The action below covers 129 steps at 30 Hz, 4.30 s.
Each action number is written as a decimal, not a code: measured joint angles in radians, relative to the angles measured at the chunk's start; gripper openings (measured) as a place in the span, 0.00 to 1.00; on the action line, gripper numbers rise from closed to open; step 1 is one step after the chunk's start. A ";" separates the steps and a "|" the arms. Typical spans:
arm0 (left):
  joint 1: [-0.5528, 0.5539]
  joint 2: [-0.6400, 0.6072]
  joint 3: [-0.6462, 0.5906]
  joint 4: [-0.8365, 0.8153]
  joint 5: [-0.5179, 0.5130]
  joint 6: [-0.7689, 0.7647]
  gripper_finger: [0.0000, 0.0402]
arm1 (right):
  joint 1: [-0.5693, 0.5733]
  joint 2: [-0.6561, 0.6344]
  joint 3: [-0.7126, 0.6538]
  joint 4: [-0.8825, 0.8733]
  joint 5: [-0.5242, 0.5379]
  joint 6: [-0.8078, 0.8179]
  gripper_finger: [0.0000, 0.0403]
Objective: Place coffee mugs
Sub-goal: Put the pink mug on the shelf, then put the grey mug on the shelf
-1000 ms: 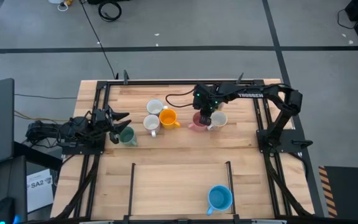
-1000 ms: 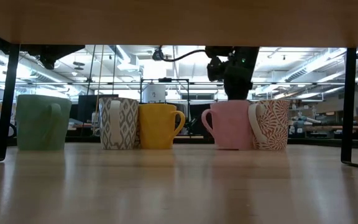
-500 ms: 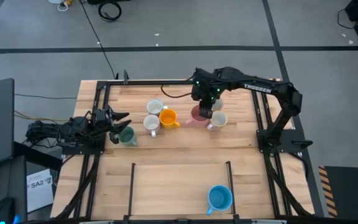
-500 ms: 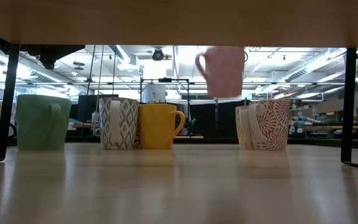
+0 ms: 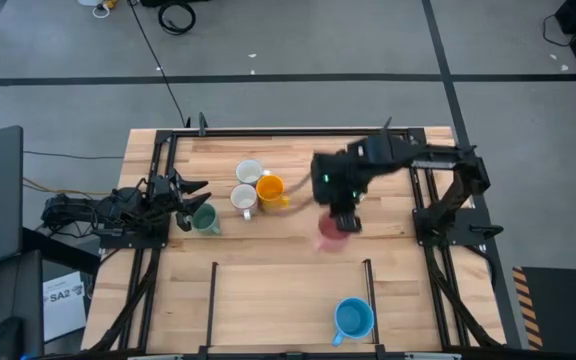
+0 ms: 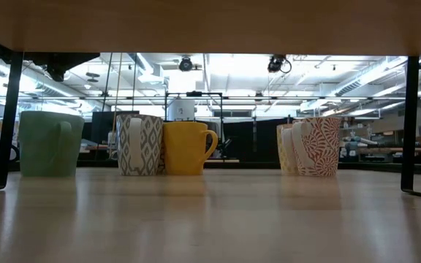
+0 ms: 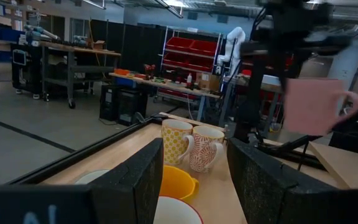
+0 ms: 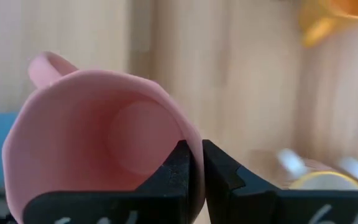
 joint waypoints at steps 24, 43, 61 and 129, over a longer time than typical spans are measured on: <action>0.000 0.000 0.000 0.000 0.000 0.000 0.46 | 0.344 0.000 -0.083 0.066 0.237 0.359 0.07; 0.000 0.000 0.000 0.000 0.000 0.000 0.46 | 0.366 0.000 -0.127 0.062 0.192 0.413 0.07; 0.000 0.000 0.000 0.000 0.000 0.000 0.46 | 0.371 0.000 -0.127 0.066 0.179 0.416 0.12; 0.000 0.000 0.000 0.000 0.000 0.002 0.46 | 0.368 -0.061 -0.033 0.071 0.162 0.374 0.40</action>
